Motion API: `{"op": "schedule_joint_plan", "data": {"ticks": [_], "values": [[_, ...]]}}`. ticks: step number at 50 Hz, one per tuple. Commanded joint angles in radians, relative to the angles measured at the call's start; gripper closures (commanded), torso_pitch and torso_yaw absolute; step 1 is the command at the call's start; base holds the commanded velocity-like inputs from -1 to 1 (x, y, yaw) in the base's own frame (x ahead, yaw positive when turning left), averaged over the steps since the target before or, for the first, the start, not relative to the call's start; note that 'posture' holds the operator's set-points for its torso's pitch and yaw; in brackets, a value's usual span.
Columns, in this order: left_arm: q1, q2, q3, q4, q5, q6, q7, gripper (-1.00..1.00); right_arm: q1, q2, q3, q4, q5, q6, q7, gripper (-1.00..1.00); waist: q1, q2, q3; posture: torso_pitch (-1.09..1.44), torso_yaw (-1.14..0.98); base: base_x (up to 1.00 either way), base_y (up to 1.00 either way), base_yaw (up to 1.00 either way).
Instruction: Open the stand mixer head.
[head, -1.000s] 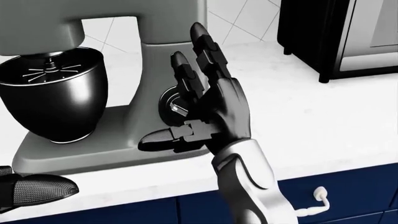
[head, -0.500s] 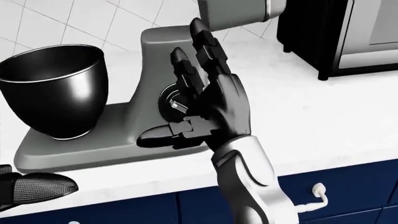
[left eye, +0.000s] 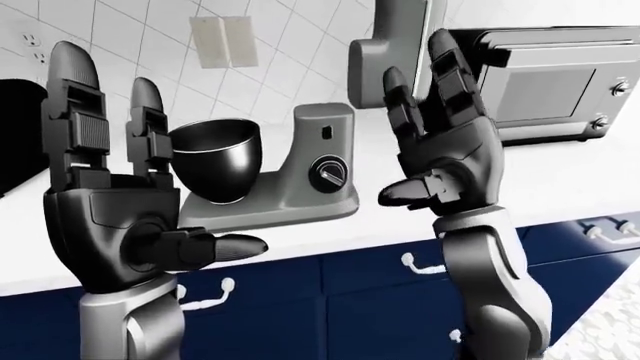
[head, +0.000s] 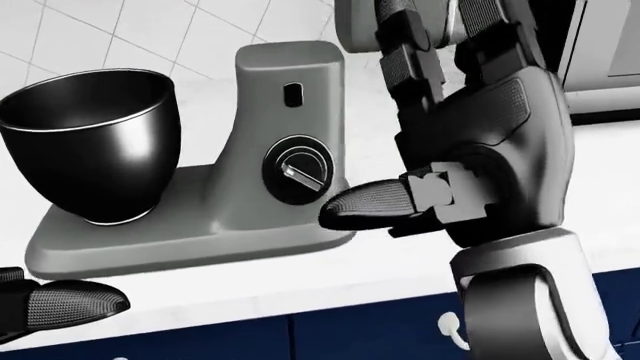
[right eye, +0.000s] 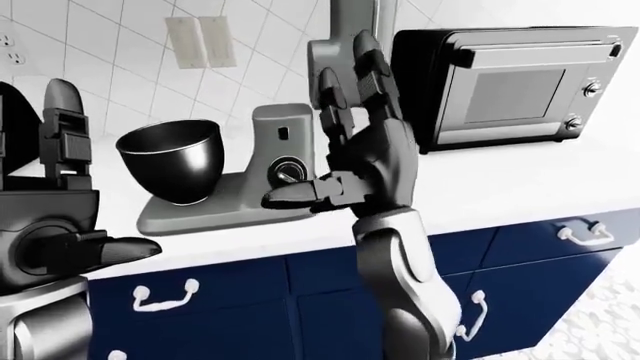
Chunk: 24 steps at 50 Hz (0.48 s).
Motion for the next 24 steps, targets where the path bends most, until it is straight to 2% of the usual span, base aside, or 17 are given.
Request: {"op": "schedule_joint_plan", "data": {"ticks": [1, 4, 9, 15, 24], "values": [[-0.024, 0.007, 0.006, -0.025, -0.004, -0.009, 0.0, -1.0, -0.012, -0.014, -0.004, -0.046, 0.033, -0.027, -0.019, -1.0, 0.0, 0.002, -0.004, -0.35, 0.0, 0.0, 0.0, 0.0], [-0.021, 0.006, 0.003, -0.027, -0.002, -0.011, 0.0, -1.0, 0.008, -0.053, -0.056, -0.078, 0.077, -0.032, -0.046, -1.0, -0.002, 0.0, -0.004, -0.35, 0.0, 0.0, 0.0, 0.0], [-0.028, 0.008, 0.009, -0.024, -0.004, -0.008, 0.002, -1.0, -0.015, -0.11, -0.102, -0.077, 0.122, -0.056, -0.08, -1.0, -0.006, -0.002, -0.006, -0.35, 0.0, 0.0, 0.0, 0.0], [-0.032, 0.01, 0.012, -0.021, -0.005, -0.008, 0.003, -1.0, -0.017, -0.142, -0.127, -0.076, 0.153, -0.073, -0.104, -1.0, -0.01, -0.006, -0.004, -0.35, 0.0, 0.0, 0.0, 0.0], [-0.031, 0.01, 0.009, -0.02, -0.005, -0.01, 0.002, -1.0, -0.023, -0.159, -0.133, -0.07, 0.166, -0.082, -0.113, -1.0, -0.015, -0.009, -0.003, -0.35, 0.0, 0.0, 0.0, 0.0]]}}
